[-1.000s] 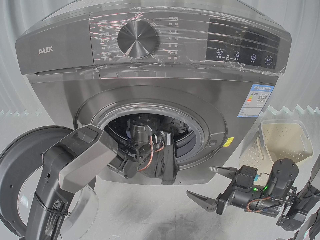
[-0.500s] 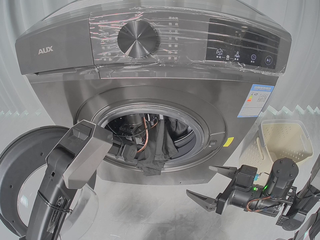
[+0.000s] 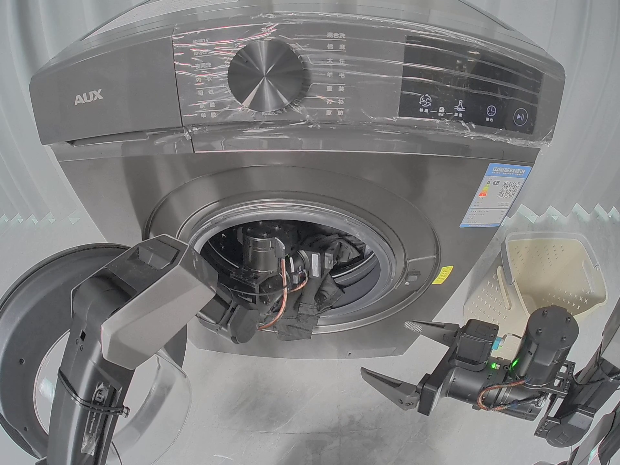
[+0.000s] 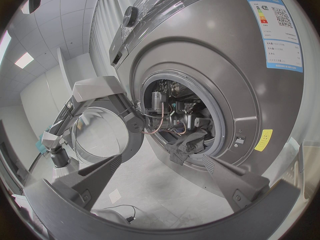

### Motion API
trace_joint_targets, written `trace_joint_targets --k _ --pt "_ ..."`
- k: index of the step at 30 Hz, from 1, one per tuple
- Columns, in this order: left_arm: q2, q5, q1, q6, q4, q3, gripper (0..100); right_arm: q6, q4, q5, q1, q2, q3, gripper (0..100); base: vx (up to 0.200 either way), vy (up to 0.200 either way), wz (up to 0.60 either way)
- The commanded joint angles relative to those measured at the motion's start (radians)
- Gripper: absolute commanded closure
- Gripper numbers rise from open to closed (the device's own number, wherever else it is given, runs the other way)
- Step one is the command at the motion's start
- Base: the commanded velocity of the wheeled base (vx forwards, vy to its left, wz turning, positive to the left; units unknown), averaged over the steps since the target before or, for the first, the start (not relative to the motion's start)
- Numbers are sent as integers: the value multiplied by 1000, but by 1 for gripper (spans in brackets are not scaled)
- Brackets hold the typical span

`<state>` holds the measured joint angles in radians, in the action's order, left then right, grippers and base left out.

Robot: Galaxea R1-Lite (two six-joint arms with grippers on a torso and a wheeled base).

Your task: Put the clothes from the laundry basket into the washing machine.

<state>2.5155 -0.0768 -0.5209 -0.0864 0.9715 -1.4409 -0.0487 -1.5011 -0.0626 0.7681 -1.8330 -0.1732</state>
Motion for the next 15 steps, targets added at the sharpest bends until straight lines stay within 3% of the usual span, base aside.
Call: trace_joint_targets --k 1,10,15 --pt "-77 28 -39 8 -4 143 0 0 -1 0 0 -5 0 0 0 0 0" --pt "-17 25 -31 11 -7 151 0 0 -1 0 -1 -8 0 0 0 0 0" --pt "-6 25 -33 33 -10 192 0 0 -1 0 -1 -6 -2 0 0 0 0"
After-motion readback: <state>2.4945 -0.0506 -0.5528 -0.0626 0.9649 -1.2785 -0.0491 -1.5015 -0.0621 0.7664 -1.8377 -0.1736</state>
